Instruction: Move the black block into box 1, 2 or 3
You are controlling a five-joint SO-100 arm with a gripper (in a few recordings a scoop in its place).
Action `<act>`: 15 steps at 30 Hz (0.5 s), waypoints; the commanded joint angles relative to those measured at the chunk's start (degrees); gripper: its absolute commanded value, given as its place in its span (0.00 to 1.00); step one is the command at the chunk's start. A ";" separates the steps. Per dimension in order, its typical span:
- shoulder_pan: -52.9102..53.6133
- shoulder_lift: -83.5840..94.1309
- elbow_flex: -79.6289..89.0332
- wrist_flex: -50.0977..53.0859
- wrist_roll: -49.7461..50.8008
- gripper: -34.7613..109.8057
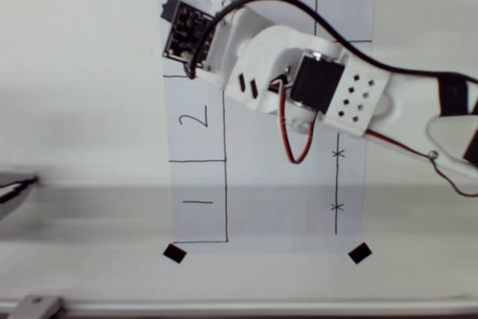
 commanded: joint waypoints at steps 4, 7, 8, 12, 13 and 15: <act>0.09 3.08 -4.31 -0.18 1.41 0.40; 0.00 4.22 -3.16 -0.09 1.67 0.40; -0.09 4.66 -2.72 -0.09 1.85 0.40; -0.26 7.29 0.26 0.26 2.20 0.40; -0.35 8.17 1.32 0.26 2.29 0.40; -0.62 9.67 2.99 0.35 2.64 0.40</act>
